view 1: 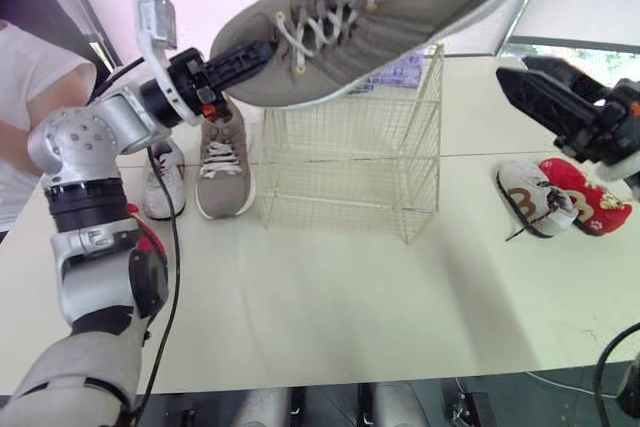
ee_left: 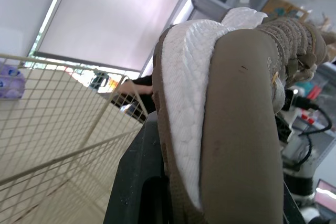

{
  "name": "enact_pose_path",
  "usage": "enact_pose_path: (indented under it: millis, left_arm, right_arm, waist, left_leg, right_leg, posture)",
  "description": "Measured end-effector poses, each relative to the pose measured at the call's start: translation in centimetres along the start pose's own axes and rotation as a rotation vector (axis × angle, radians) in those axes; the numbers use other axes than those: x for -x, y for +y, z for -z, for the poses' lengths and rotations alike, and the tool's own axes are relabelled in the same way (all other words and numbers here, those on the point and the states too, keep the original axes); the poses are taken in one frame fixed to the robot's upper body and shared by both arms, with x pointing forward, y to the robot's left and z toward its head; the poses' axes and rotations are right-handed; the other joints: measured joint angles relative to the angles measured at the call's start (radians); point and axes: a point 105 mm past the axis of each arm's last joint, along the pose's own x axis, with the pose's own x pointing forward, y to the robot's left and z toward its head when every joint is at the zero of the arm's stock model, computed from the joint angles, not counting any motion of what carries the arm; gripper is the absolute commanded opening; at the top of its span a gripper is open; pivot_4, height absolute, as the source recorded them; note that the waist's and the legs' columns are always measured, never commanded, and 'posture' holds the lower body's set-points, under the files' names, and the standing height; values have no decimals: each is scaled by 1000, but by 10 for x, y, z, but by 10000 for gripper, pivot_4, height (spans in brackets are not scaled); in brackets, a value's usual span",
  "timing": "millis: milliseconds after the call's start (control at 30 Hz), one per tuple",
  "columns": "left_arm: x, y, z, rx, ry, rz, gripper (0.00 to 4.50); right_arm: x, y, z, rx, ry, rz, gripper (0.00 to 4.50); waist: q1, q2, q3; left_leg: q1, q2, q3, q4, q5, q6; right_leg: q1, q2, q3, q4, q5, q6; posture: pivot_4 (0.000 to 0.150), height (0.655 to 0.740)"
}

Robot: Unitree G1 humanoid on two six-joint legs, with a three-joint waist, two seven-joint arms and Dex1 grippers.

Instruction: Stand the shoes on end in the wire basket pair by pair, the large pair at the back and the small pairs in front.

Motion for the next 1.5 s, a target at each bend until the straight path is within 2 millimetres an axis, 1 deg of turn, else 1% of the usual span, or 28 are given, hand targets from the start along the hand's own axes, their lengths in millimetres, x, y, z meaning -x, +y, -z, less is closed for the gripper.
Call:
enact_pose_path:
  millis: [67,133,267,400,567,700,800,833,900,1100,1200,1333,1467,1500]
  left_arm:
    - [-4,-3,2,20,-14,15,5677]
    - [-7,-5,5,37,-29,22,5677]
    - [-10,-6,11,70,-36,22,5677]
    - [-4,-7,10,72,-74,7,5677]
    - [0,-9,12,87,-106,2,5677]
    - [0,-8,13,116,-139,-1,5677]
    - [1,-8,13,123,-152,-12,5677]
    - [1,-11,19,130,-131,-6,5677]
    - [1,-10,28,160,-108,-10,5677]
    - [3,-8,30,171,-108,-45,5677]
    - [5,-8,31,174,-110,-52,5677]
    - [7,-13,36,193,-118,-20,5677]
    - [9,-16,41,212,-131,2,5677]
    - [9,-17,42,220,-133,6,5677]
  right_arm:
    - [-10,5,11,-61,1,-30,44349]
    - [-28,15,19,-96,-2,-88,44349]
    - [-55,36,11,-79,-51,-197,44349]
    - [-69,38,5,-83,-76,-229,44349]
    - [-75,41,0,-83,-89,-263,44349]
    - [-83,38,-4,-85,-98,-259,44349]
    - [-88,34,-5,-89,-104,-241,44349]
    - [-90,27,-9,-83,-122,-212,44349]
    - [-93,22,-11,-68,-126,-185,44349]
    - [-96,13,-7,-73,-113,-154,44349]
    - [-97,14,-5,-102,-112,-169,44349]
    - [-97,27,-5,-178,-118,-262,44349]
    - [-99,38,-6,-192,-125,-307,44349]
    - [-100,39,-6,-196,-126,-316,39271]
  waist:
    - [-3,0,0]
    - [-7,0,0]
    - [-4,0,0]
    - [1,0,0]
    - [1,0,0]
    - [0,0,0]
    - [-1,0,0]
    - [0,0,0]
    - [1,0,0]
    - [-1,0,0]
    - [-1,0,0]
    - [-1,0,0]
    - [0,0,0]
    - [0,0,0]
  left_leg:
    - [0,0,0,0,0,0]
    - [0,0,1,0,0,0]
    - [0,0,1,0,0,0]
    - [0,0,1,0,0,0]
    - [0,0,1,0,0,0]
    - [0,0,1,0,0,0]
    - [0,0,1,0,0,0]
    - [0,0,1,0,0,0]
    - [0,0,1,0,0,0]
    - [0,0,1,0,0,0]
    - [0,0,1,-1,0,0]
    - [0,0,1,-1,0,0]
    - [0,0,1,-1,0,0]
    - [0,0,1,-1,0,0]
  right_leg:
    - [0,0,0,0,0,0]
    - [-1,1,0,1,0,0]
    - [-1,2,0,1,0,0]
    - [0,2,1,0,0,0]
    - [0,2,1,1,0,0]
    - [-1,3,1,1,0,0]
    - [-1,3,1,1,0,0]
    - [-1,3,1,1,0,0]
    - [-1,3,1,1,0,0]
    - [-1,3,1,1,0,0]
    - [-1,3,1,0,0,0]
    - [-1,3,1,0,0,0]
    - [-1,3,1,0,0,0]
    - [-1,3,1,0,0,-1]
  posture:
    - [1500,7400]
    - [1500,7400]
    - [1500,7400]
    - [1500,7400]
    - [1500,7400]
    - [1500,7400]
    - [1500,7400]
    - [1500,7400]
    - [1500,7400]
    - [1500,7400]
    - [1500,7400]
    - [1500,7400]
    - [1500,7400]
    - [1500,7400]
